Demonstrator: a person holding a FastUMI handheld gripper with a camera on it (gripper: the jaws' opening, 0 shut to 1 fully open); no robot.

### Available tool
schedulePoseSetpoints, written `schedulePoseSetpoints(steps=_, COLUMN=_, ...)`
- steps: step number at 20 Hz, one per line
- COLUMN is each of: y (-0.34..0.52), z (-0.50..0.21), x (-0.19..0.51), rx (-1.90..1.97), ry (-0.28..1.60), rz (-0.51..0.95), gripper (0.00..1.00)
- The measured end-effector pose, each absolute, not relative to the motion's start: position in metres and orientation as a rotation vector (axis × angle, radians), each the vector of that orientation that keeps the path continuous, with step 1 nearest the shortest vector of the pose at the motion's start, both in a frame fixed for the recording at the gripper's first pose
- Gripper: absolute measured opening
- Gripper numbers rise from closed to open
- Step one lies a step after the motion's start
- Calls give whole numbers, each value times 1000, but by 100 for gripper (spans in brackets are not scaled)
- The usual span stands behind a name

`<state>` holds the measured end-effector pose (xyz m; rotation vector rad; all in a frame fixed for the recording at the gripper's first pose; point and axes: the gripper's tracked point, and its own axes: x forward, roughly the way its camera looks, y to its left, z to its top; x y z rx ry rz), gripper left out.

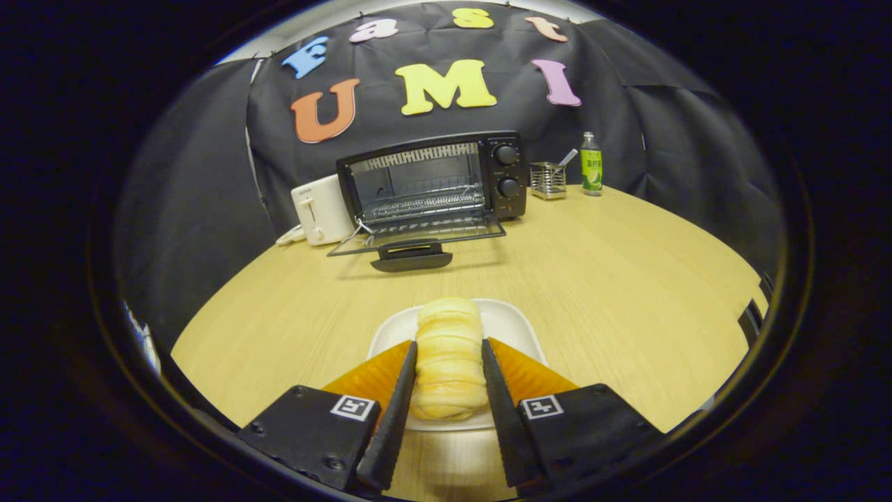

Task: Open the toaster oven, put the food inside, and close the toaster oven door.

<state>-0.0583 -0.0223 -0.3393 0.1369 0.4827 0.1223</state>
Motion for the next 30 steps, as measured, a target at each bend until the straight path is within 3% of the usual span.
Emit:
schedulePoseSetpoints(steps=5, y=-21, z=-312, x=-57, rx=179, ry=404, rz=157, gripper=53)
schedulePoseSetpoints(steps=17, y=7, z=-229, x=20, rx=726, ry=233, rz=384, gripper=51)
schedulePoseSetpoints(steps=22, y=25, z=-212, x=67, rx=704, ry=196, rz=473, gripper=51)
schedulePoseSetpoints(steps=30, y=38, z=-232, x=138, rx=670, ry=298, rz=401, gripper=51)
